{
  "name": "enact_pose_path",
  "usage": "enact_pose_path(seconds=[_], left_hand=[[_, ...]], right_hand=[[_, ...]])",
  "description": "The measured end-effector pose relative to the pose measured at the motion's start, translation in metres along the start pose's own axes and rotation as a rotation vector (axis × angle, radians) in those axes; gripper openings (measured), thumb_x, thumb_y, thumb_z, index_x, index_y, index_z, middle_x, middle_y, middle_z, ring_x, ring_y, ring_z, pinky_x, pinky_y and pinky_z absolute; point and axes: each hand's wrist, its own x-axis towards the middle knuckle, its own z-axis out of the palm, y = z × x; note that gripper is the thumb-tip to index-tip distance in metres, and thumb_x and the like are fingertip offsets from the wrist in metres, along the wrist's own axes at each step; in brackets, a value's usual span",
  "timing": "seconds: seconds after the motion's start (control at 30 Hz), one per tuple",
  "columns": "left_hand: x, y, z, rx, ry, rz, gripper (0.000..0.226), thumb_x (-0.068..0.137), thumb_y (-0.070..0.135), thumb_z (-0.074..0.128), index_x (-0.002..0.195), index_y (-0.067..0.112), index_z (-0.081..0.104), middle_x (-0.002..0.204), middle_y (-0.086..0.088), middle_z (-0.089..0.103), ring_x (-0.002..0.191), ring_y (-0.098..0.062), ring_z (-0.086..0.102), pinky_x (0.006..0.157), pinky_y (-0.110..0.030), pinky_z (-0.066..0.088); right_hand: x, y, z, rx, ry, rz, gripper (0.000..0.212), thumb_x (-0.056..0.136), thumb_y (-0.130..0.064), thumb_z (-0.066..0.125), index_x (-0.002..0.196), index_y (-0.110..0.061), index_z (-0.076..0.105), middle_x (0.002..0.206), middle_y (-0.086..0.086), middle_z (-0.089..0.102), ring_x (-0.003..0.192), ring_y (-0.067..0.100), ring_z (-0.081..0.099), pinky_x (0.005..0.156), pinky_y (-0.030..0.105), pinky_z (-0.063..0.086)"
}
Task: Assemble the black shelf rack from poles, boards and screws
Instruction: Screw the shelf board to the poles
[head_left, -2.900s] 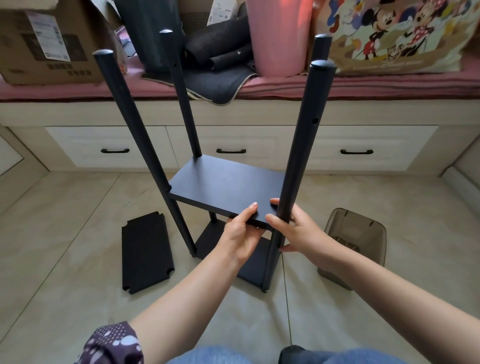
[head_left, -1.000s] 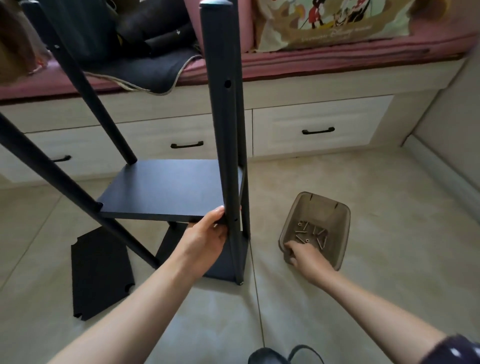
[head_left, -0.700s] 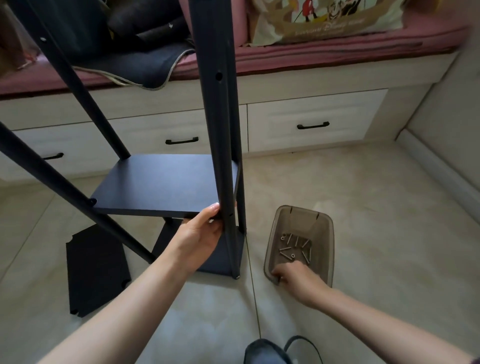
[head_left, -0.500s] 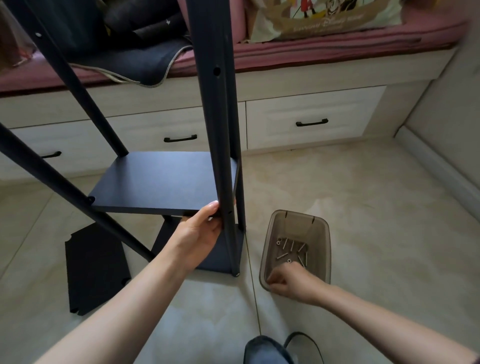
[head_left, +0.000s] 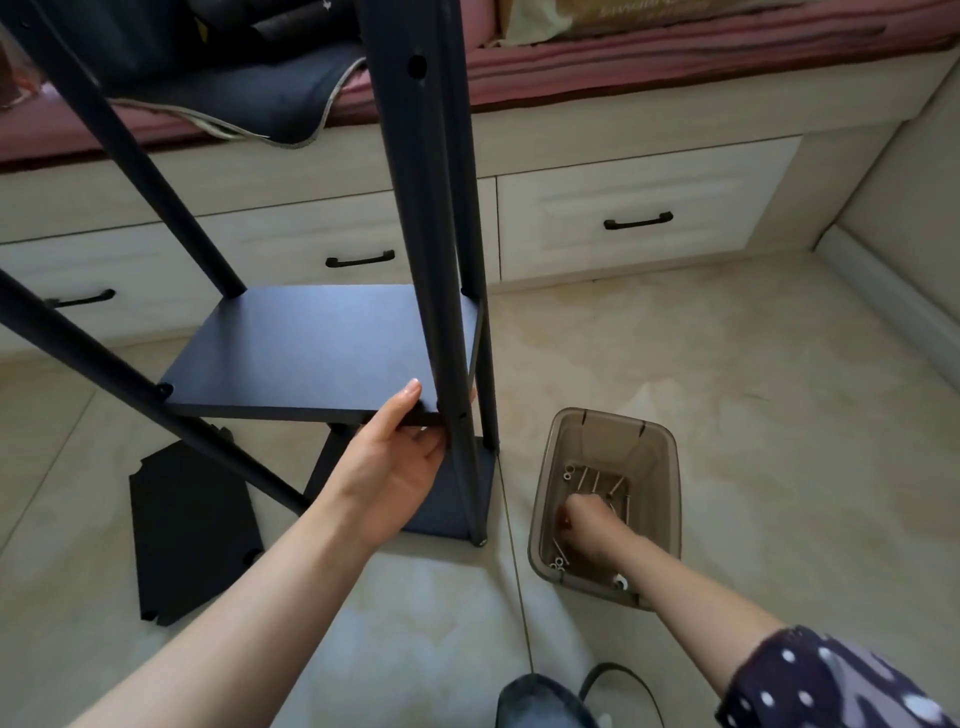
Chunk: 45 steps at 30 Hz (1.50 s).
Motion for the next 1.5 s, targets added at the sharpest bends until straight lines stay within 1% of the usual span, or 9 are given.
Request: enact_pose_path(seconds=[0.07,0.3,0.57,0.7,0.83,0.9,1.03,1.17,1.5], left_hand=[[0.0,0.0,0.0,-0.009,0.012,-0.006,0.015,0.084,0.025,0.066,0.091,0.012,0.064,0.106,-0.014,0.074,0.121,-0.029,0.064,0.1,-0.032,0.054],[-0.001,-0.001,0.002,-0.045,0.033,-0.012,0.011,0.085,0.025,0.065,0.088,0.015,0.064,0.103,-0.011,0.075,0.116,-0.027,0.067,0.09,-0.029,0.057],[0.0,-0.001,0.001,-0.014,0.044,-0.008,0.012,0.084,0.023,0.063,0.092,0.013,0.064,0.101,-0.011,0.075,0.113,-0.027,0.066,0.1,-0.031,0.05],[0.0,-0.001,0.001,-0.007,0.043,-0.012,0.01,0.082,0.022,0.065,0.084,0.013,0.067,0.099,-0.012,0.074,0.122,-0.032,0.059,0.107,-0.034,0.046],[-0.003,0.003,0.002,-0.017,0.059,-0.035,0.015,0.08,0.024,0.069,0.066,0.017,0.071,0.118,-0.017,0.065,0.127,-0.036,0.057,0.112,-0.037,0.042],[-0.004,0.007,0.002,-0.045,0.064,-0.051,0.019,0.08,0.028,0.07,0.065,0.017,0.07,0.123,-0.017,0.062,0.123,-0.035,0.06,0.114,-0.041,0.04],[-0.002,0.016,-0.003,-0.149,0.07,-0.018,0.023,0.087,0.028,0.068,0.103,0.013,0.071,0.132,-0.018,0.063,0.122,-0.038,0.061,0.11,-0.049,0.044],[0.003,0.022,-0.002,-0.24,0.125,0.056,0.014,0.097,0.011,0.055,0.1,0.005,0.067,0.104,-0.012,0.073,0.09,-0.027,0.073,0.081,-0.038,0.061],[0.004,0.026,-0.003,-0.245,0.099,0.074,0.015,0.099,0.002,0.05,0.103,0.0,0.064,0.096,-0.013,0.075,0.089,-0.026,0.073,0.086,-0.039,0.058]], right_hand=[[0.005,0.0,0.006,-0.011,0.007,0.01,0.018,0.093,-0.009,0.057,0.109,-0.005,0.065,0.113,0.018,0.066,0.104,0.033,0.063,0.087,0.036,0.052],[0.014,-0.002,0.015,-0.004,0.098,0.08,0.036,0.097,-0.006,0.049,0.132,-0.001,0.039,0.119,0.021,0.062,0.108,0.037,0.062,0.082,0.038,0.049],[0.008,-0.008,0.012,-0.15,0.122,0.008,0.034,0.095,0.001,0.042,0.127,-0.004,0.049,0.117,0.019,0.065,0.107,0.036,0.064,0.084,0.038,0.05],[-0.01,-0.021,-0.017,0.05,0.208,-0.038,0.016,0.093,-0.012,0.059,0.107,-0.007,0.053,0.098,0.014,0.067,0.09,0.032,0.066,0.076,0.042,0.054],[-0.046,-0.039,-0.064,0.339,0.368,-0.016,0.015,0.087,-0.014,0.066,0.084,-0.013,0.052,0.078,0.005,0.062,0.071,0.022,0.062,0.06,0.032,0.051],[-0.068,-0.049,-0.087,0.397,0.482,-0.077,0.009,0.085,-0.011,0.064,0.082,-0.017,0.057,0.074,-0.001,0.063,0.068,0.011,0.062,0.055,0.016,0.045],[-0.112,-0.077,-0.12,0.492,0.607,-0.219,0.013,0.085,-0.015,0.067,0.078,-0.025,0.069,0.063,-0.018,0.063,0.068,-0.017,0.059,0.057,-0.001,0.038],[-0.144,-0.104,-0.133,0.732,0.482,-0.329,0.008,0.088,-0.019,0.069,0.083,-0.023,0.073,0.068,-0.007,0.072,0.065,0.003,0.069,0.058,0.011,0.049],[-0.174,-0.131,-0.122,1.133,0.389,-0.373,0.013,0.083,-0.008,0.077,0.094,-0.015,0.078,0.08,0.007,0.077,0.079,0.022,0.075,0.07,0.022,0.058]])
